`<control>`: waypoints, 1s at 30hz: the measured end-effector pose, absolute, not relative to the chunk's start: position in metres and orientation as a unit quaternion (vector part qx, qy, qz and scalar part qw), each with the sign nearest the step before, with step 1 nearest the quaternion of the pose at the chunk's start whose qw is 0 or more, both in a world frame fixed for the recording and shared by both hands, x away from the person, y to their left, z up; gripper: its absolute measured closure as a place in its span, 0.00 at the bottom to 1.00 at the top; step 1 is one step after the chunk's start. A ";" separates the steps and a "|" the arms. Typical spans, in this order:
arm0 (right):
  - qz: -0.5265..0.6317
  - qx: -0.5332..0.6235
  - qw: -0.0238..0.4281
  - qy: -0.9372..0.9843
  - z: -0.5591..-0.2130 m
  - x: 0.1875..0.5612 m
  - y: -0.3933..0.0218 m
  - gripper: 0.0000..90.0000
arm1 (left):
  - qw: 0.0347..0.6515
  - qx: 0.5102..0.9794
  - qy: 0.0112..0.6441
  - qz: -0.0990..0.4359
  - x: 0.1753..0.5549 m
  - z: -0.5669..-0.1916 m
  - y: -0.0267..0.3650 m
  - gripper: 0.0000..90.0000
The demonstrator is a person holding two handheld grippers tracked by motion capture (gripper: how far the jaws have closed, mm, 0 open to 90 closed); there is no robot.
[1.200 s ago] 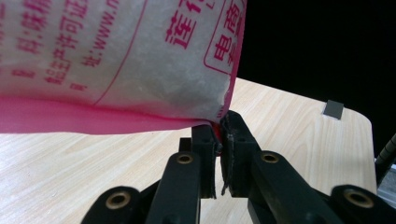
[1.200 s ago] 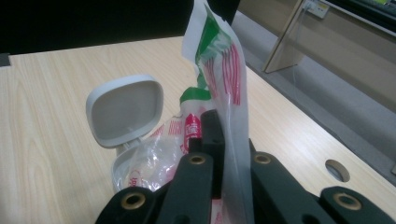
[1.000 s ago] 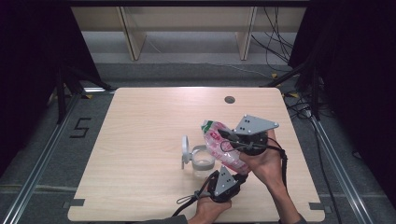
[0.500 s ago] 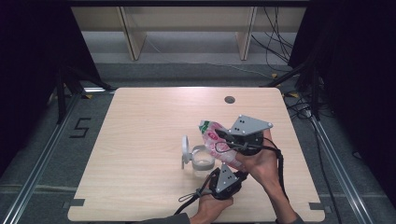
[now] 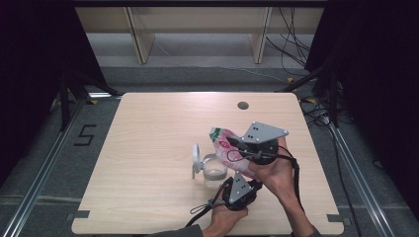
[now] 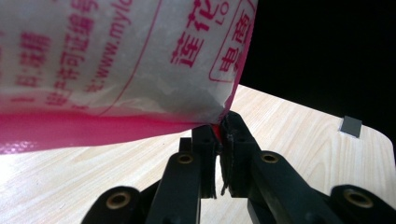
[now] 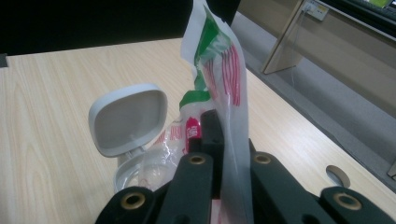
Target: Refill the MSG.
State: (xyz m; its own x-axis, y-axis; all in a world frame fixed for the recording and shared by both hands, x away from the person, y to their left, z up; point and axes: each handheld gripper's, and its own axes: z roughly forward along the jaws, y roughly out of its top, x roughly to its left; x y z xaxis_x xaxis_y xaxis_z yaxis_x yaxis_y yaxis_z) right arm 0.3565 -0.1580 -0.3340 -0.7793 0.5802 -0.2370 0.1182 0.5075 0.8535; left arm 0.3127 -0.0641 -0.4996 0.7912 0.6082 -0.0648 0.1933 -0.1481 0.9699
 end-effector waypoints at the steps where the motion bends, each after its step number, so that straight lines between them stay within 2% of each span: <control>1: 0.449 0.208 0.257 0.830 -0.334 0.357 -0.158 1.00 | 0.595 0.736 0.273 0.174 0.313 -0.500 -0.064 0.94; 16: 0.466 0.210 0.242 0.825 -0.330 0.358 -0.157 1.00 | 0.607 0.721 0.279 0.183 0.311 -0.497 -0.066 0.94; 19: 0.479 0.216 0.220 0.822 -0.330 0.360 -0.158 1.00 | 0.604 0.720 0.285 0.189 0.310 -0.497 -0.066 0.94; 20: 0.482 0.215 0.230 0.818 -0.331 0.361 -0.159 1.00 | 0.606 0.720 0.284 0.184 0.311 -0.497 -0.066 0.94; 22: 0.494 0.229 0.198 0.815 -0.332 0.362 -0.160 1.00 | 0.604 0.720 0.286 0.189 0.311 -0.497 -0.067 0.94; 30: 0.504 0.229 0.195 0.809 -0.335 0.365 -0.161 1.00 | 0.612 0.710 0.293 0.188 0.310 -0.500 -0.070 0.94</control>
